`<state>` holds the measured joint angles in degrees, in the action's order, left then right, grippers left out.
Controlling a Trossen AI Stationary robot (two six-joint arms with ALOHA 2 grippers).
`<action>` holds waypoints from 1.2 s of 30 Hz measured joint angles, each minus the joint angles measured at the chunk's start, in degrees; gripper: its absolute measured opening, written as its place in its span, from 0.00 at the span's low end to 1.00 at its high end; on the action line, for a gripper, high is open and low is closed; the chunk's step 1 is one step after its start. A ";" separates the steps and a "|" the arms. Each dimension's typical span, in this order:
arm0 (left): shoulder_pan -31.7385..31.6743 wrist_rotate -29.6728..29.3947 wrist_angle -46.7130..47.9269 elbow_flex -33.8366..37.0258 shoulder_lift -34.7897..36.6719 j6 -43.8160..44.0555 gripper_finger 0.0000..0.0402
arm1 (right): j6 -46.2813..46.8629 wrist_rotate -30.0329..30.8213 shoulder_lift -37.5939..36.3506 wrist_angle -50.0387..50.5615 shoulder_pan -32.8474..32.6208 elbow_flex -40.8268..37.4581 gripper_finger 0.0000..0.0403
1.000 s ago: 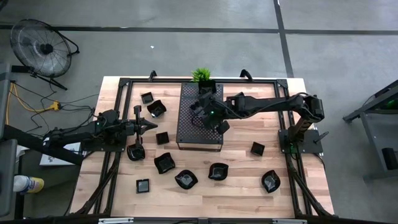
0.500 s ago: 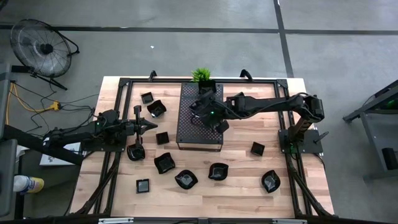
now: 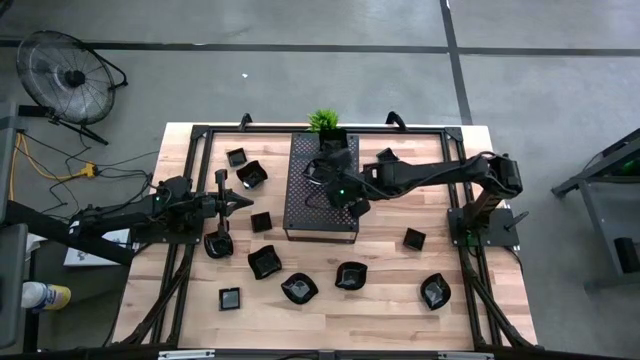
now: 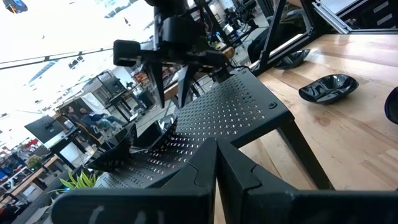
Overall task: Pick & Place Mini shaped plates
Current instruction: Stack the leaf shaped plate on top of the leaf shaped plate on the shelf
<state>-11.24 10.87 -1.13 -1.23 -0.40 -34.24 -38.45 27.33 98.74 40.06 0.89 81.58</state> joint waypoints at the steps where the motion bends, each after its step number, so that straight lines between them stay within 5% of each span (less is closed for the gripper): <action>1: -0.01 0.00 0.00 0.02 0.02 0.00 0.00 | 0.72 1.45 -0.05 0.99 -0.61 0.02 0.36; 7: 0.01 -0.02 0.00 0.01 0.01 0.00 0.00 | 9.72 12.90 -1.87 9.95 -5.06 0.02 0.36; 11: -0.01 -0.02 0.00 0.00 0.00 0.00 0.00 | 20.66 14.33 -3.96 15.96 -7.87 0.06 0.36; 18: 0.01 0.00 0.00 0.00 0.00 0.00 0.00 | 39.12 5.35 -6.19 20.96 -11.02 0.09 0.36; 25: 0.00 0.00 0.00 0.02 0.00 0.01 0.00 | 46.70 -7.71 -5.95 20.15 -13.42 0.09 0.36; 36: 0.00 0.00 0.00 0.00 0.02 0.00 0.00 | 48.86 -7.88 -5.47 18.18 -22.73 0.09 0.36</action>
<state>-11.24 10.87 -1.13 -1.23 -0.38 -34.24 10.41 19.44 93.27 58.24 -21.85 81.67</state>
